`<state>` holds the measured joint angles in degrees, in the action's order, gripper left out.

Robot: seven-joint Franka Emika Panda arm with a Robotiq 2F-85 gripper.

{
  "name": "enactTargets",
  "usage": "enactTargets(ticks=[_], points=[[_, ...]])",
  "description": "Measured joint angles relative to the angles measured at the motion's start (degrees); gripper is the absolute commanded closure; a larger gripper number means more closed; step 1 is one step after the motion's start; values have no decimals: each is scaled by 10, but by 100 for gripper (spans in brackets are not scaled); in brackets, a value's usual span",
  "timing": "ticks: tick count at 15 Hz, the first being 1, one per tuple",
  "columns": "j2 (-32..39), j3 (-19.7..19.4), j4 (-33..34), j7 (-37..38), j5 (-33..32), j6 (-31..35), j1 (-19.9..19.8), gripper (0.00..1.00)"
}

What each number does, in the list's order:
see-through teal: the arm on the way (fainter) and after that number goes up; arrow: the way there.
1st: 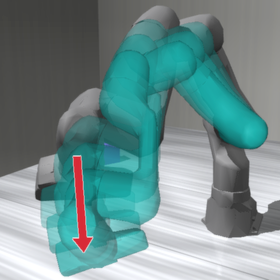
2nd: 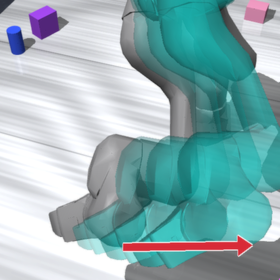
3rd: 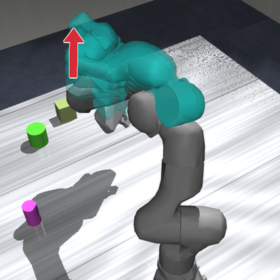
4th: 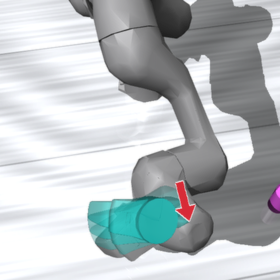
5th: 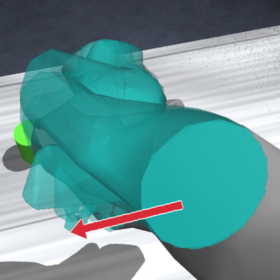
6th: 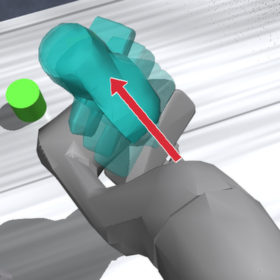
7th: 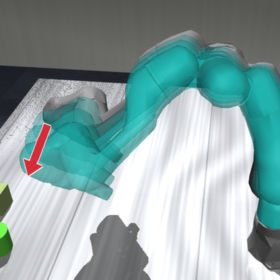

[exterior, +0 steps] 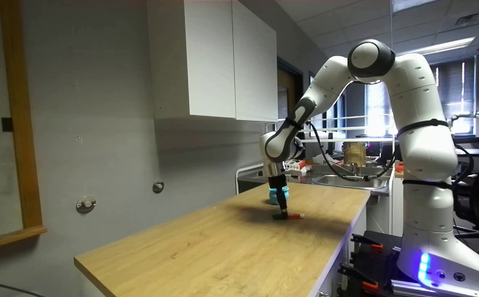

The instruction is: Put the marker in the blue vase

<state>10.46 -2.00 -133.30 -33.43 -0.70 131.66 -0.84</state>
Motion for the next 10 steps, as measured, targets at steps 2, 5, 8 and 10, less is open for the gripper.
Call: enactTargets(ticks=[2, 5, 8, 10], points=[[-1, 1, 3, 0, -1, -1, -2, 88], [-3, 3, 6, 0, -7, -2, -2, 89], [-3, 3, 7, 0, -11, -1, -2, 89], [-6, 3, 8, 2, -15, 1, -2, 90]])
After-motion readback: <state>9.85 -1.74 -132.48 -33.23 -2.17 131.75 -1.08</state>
